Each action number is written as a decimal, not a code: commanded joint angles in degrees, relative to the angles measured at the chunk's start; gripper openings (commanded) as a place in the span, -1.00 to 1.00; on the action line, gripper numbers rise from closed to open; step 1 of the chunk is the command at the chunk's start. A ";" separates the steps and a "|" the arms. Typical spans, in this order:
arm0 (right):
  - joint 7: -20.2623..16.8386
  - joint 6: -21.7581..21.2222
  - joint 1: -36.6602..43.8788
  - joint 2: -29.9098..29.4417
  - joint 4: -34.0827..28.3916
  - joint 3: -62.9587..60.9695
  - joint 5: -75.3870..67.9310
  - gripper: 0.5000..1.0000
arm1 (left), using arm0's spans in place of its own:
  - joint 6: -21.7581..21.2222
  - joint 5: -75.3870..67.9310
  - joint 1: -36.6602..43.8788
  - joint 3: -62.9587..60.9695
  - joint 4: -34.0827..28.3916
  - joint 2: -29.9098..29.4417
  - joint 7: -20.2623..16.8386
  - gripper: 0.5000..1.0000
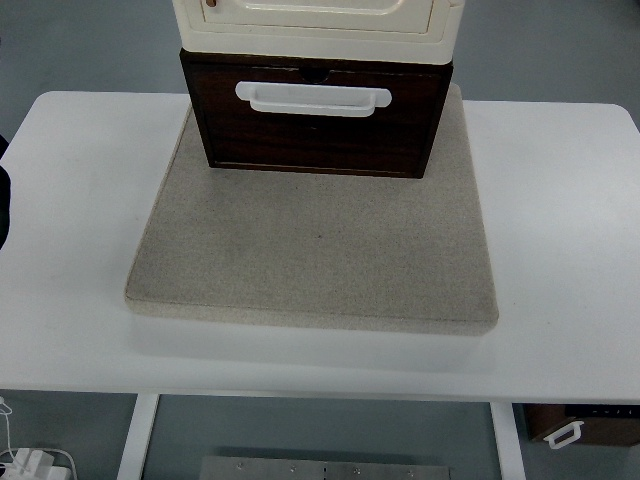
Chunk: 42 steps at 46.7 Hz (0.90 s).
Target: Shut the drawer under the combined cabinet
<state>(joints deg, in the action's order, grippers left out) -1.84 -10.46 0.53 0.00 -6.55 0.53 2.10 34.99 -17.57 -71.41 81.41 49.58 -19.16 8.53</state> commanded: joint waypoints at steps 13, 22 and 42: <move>0.00 0.00 0.00 0.00 0.05 0.00 0.18 0.81 | -6.51 4.74 -4.44 1.65 -21.26 -3.78 -1.23 1.00; 0.00 0.00 0.00 0.00 0.05 0.00 0.10 0.81 | -7.74 4.82 -4.09 1.47 -29.18 -3.87 -1.14 1.00; 0.00 0.00 -0.26 0.00 -0.04 0.09 0.10 0.81 | -21.01 5.35 1.18 1.03 -31.03 -1.15 -1.05 1.00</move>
<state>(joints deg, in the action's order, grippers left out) -1.84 -10.45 0.35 0.00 -6.59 0.62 2.19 14.79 -12.54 -71.46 82.44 18.67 -21.31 7.47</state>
